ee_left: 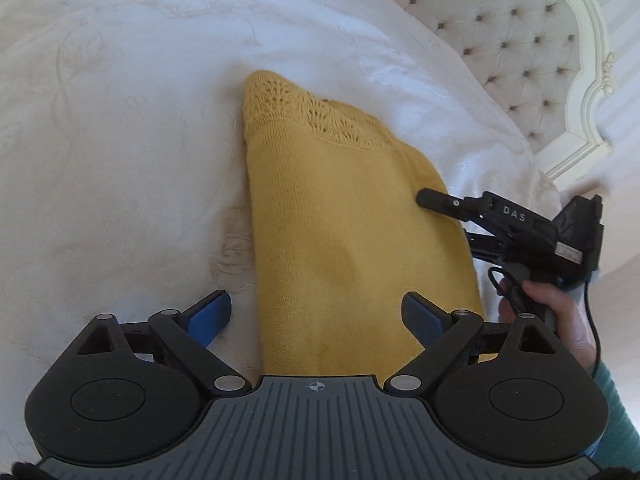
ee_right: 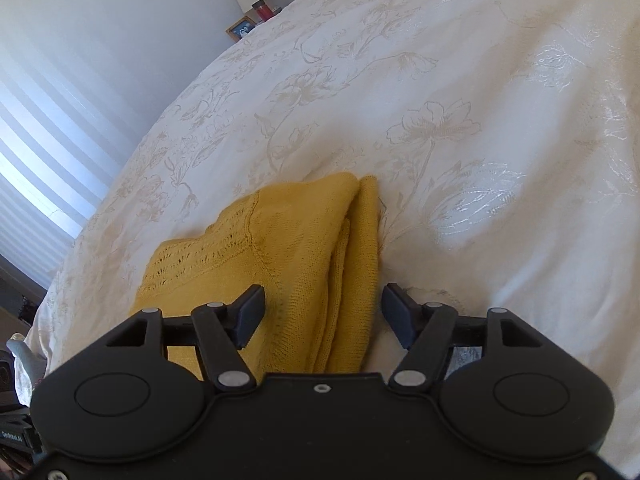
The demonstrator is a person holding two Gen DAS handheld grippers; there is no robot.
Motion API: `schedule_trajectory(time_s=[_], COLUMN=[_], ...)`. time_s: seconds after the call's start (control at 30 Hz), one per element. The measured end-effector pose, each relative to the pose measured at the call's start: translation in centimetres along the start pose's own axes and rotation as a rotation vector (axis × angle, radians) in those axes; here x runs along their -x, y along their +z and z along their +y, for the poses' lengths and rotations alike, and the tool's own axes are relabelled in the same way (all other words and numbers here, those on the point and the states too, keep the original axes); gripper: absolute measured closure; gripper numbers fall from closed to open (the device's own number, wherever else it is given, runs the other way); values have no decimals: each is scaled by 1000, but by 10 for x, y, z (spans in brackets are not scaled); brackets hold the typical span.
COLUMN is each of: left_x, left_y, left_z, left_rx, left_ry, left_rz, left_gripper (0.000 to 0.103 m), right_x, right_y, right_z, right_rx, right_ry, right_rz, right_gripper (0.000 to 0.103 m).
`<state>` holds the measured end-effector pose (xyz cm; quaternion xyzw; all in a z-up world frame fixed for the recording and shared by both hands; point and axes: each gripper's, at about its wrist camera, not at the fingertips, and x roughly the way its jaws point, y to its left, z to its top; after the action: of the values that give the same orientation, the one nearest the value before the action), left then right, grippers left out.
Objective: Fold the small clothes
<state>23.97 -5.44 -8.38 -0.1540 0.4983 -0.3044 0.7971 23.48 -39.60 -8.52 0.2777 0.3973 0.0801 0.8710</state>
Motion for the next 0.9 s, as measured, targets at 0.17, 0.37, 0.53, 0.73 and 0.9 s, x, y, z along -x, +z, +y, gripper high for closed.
schedule_trajectory(time_s=[0.17, 0.37, 0.53, 0.73, 0.9], left_x=[-26, -52, -44, -25, 3], left_y=[11, 18, 5, 0, -5], left_z=[-10, -23, -30, -13, -27], left_rx=[4, -31, -127, -52, -140], left_ry=[-58, -84, -80, -51, -18], left_rz=[10, 6, -1, 14, -14], left_gripper=[10, 10, 14, 86, 89], right_x=[-11, -21, -25, -19, -1], right_y=[2, 7, 8, -3, -10], right_z=[-6, -11, -3, 13, 38], right_rx=[-47, -77, -30, -4, -34], right_ry=[79, 152, 154, 98, 88], right_rz=[1, -16, -4, 7, -18], right_gripper=[27, 26, 29, 66, 69])
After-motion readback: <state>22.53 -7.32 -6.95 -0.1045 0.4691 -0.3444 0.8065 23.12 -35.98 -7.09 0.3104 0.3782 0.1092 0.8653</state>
